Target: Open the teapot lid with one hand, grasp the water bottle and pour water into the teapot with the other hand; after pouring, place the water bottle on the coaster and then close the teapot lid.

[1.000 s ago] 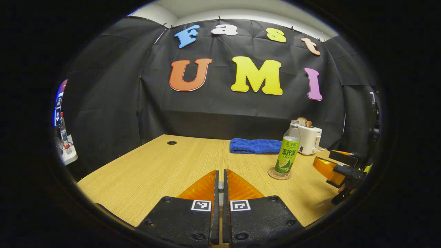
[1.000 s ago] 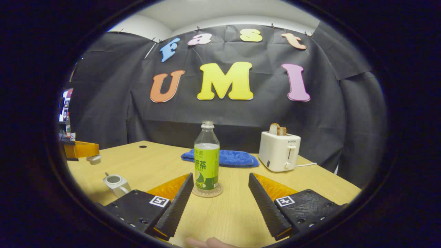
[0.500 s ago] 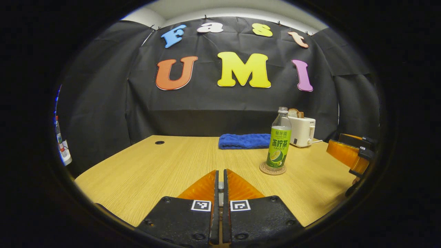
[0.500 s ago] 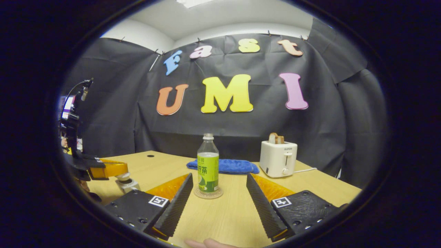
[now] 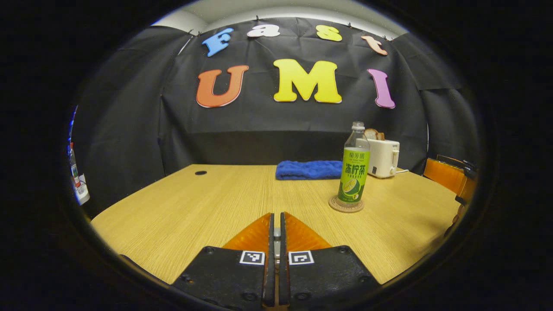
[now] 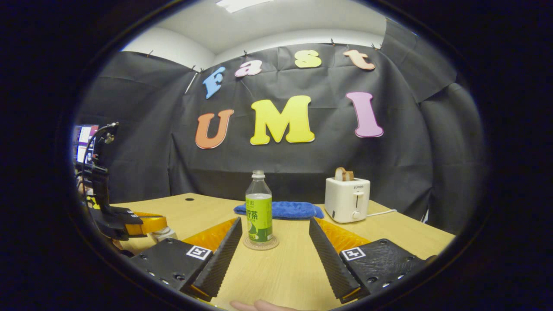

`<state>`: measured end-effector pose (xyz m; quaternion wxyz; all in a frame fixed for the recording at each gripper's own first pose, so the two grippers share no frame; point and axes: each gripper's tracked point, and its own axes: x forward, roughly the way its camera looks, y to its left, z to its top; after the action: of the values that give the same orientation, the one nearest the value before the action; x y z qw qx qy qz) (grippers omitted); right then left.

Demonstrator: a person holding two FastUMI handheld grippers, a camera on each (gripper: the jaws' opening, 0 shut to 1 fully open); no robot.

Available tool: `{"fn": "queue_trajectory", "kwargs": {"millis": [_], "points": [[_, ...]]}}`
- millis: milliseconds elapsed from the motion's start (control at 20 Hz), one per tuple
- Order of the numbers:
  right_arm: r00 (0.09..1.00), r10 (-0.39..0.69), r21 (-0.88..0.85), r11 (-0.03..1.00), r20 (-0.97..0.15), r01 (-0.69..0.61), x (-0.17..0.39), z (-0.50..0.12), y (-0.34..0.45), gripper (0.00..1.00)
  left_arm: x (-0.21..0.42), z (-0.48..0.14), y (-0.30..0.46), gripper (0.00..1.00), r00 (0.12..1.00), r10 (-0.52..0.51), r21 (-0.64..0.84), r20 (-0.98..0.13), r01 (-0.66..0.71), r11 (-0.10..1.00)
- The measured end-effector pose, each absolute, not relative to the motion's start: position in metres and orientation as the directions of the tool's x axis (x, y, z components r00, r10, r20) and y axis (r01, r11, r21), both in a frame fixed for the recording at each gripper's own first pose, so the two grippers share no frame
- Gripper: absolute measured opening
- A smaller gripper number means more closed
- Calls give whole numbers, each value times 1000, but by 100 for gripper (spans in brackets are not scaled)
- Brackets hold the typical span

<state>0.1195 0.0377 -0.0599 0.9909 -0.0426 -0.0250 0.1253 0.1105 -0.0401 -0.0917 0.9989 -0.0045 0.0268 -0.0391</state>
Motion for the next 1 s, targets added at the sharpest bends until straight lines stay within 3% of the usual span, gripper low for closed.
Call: {"fn": "queue_trajectory", "kwargs": {"millis": [250,350,400,450,500,600,750,850,900,1000], "points": [[972,233,-102,968,40,-228,117,-57,37,93,114,-93,-45,8,998,-47,81,-36,49,996],[975,220,-98,972,35,-216,112,-55,39,93,112,-93,-48,14,997,-62,104,-52,67,992],[976,216,-99,972,37,-211,108,-53,40,93,110,-90,-48,27,997,-64,102,-45,69,992],[978,207,-104,974,41,-202,105,-50,39,93,107,-84,-45,31,998,-58,95,-34,61,994],[979,198,-111,975,44,-192,102,-47,39,93,105,-76,-44,49,998,-55,82,-27,57,995],[982,183,-119,977,46,-176,91,-41,40,94,98,-64,-45,75,998,-59,38,-22,60,997],[985,166,-108,981,43,-161,76,-30,46,93,83,-43,-39,82,999,-49,-5,-7,49,999],[988,146,-109,984,42,-141,65,-23,44,93,73,-33,-20,86,1000,18,-12,-26,-19,1000],[990,134,-109,986,44,-128,59,-18,42,93,66,-25,-15,97,999,28,-10,-19,-28,1000],[992,117,-105,988,39,-112,47,-11,39,94,52,-12,-7,99,999,34,-31,-10,-34,999]]}}
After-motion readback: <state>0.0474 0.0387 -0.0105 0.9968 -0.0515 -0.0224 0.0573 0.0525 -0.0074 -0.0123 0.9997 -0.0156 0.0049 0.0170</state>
